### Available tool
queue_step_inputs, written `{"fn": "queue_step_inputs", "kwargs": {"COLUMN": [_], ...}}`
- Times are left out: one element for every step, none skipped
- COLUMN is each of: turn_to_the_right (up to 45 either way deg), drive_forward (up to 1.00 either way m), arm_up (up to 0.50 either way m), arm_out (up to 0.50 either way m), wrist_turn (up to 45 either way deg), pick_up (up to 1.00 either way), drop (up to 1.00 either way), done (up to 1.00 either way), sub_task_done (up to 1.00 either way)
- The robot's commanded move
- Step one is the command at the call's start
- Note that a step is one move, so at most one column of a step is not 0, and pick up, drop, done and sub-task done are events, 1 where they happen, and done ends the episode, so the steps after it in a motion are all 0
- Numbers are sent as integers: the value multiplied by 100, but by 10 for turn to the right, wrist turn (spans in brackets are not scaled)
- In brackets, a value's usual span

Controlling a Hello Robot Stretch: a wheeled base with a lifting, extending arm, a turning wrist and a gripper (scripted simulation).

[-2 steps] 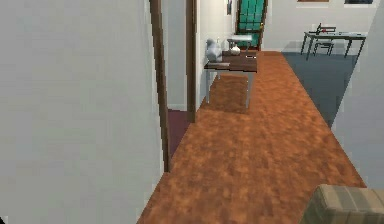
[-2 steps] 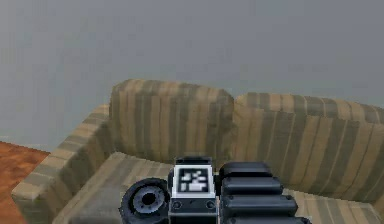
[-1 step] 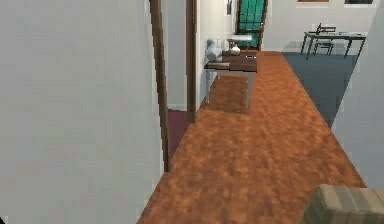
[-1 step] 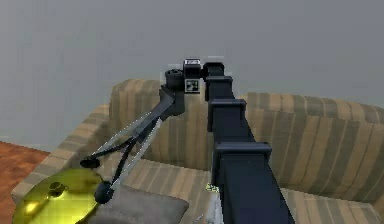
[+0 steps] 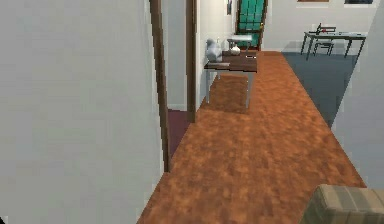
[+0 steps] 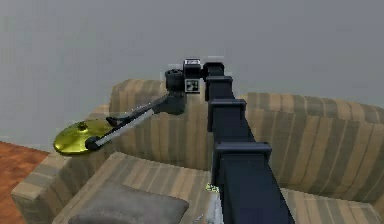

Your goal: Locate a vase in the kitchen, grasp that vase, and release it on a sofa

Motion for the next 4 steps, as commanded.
{"fn": "queue_step_inputs", "kwargs": {"turn_to_the_right": [0, 0, 0, 0], "drive_forward": [0, 0, 0, 0], "arm_up": [0, 0, 0, -30], "arm_out": [0, 0, 0, 0], "wrist_turn": [450, 450, 180, 0], "pick_up": [0, 0, 0, 0], "drop": [0, 0, 0, 0], "done": [0, 0, 0, 0], "sub_task_done": [0, 0, 0, 0]}}
